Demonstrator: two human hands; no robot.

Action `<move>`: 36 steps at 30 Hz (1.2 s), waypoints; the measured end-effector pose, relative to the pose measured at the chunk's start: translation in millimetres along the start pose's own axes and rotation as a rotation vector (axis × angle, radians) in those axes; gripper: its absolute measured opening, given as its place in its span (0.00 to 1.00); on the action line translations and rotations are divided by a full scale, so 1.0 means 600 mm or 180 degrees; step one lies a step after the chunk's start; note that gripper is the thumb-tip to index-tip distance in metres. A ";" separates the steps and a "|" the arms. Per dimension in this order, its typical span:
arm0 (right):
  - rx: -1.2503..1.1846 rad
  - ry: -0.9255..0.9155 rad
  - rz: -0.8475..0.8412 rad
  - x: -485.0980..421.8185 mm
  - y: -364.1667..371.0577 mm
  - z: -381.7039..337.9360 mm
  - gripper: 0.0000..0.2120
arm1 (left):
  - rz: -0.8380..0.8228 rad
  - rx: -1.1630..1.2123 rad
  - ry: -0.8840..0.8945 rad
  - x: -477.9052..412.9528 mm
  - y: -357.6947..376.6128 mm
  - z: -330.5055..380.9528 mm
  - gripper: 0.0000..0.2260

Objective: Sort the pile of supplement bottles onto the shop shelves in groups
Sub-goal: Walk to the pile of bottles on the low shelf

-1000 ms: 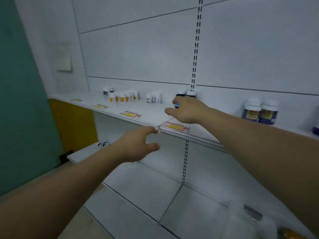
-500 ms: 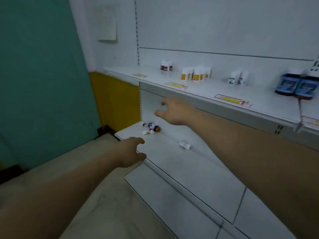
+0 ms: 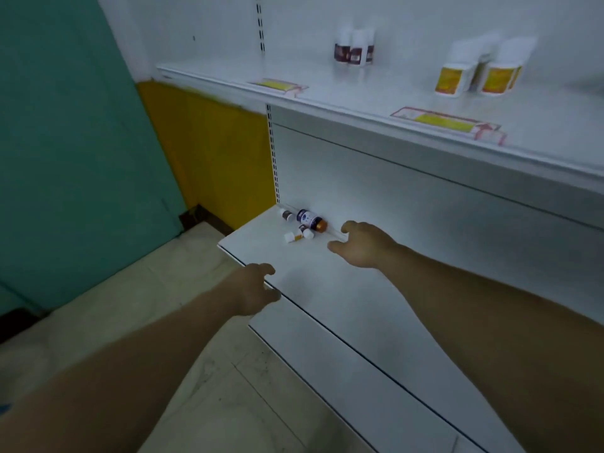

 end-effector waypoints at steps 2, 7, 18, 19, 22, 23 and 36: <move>-0.0058 0.0075 -0.0066 -0.060 0.018 0.003 0.30 | -0.0068 0.0021 -0.0047 -0.059 -0.007 -0.022 0.27; -0.0226 0.0202 -0.0121 -0.180 0.072 -0.002 0.30 | -0.0140 0.0093 -0.0051 -0.199 -0.016 -0.073 0.27; -0.0585 0.0852 0.0159 -0.384 0.232 0.014 0.27 | -0.0087 0.0242 0.0644 -0.513 0.025 -0.127 0.30; -0.0568 0.0907 0.0190 -0.394 0.243 0.020 0.28 | -0.0029 0.0255 0.0775 -0.532 0.031 -0.122 0.30; -0.0438 0.1030 0.0209 -0.421 0.269 0.035 0.30 | 0.0002 0.0463 0.1083 -0.581 0.057 -0.100 0.31; -0.0371 0.1059 0.0204 -0.429 0.276 0.039 0.30 | 0.0030 0.0496 0.1148 -0.595 0.067 -0.095 0.32; -0.0594 0.1326 0.0901 -0.455 0.298 0.039 0.18 | 0.0125 0.1389 0.0908 -0.629 0.064 -0.138 0.17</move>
Point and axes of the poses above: each hand's wrist, its own x-axis away from the middle knuckle, its own y-axis out of the palm, z = x × y, the point moved 8 cm from there along -x, towards the middle knuckle, and after that the axes turned 6 degrees about -x, right-handed, at the moved point
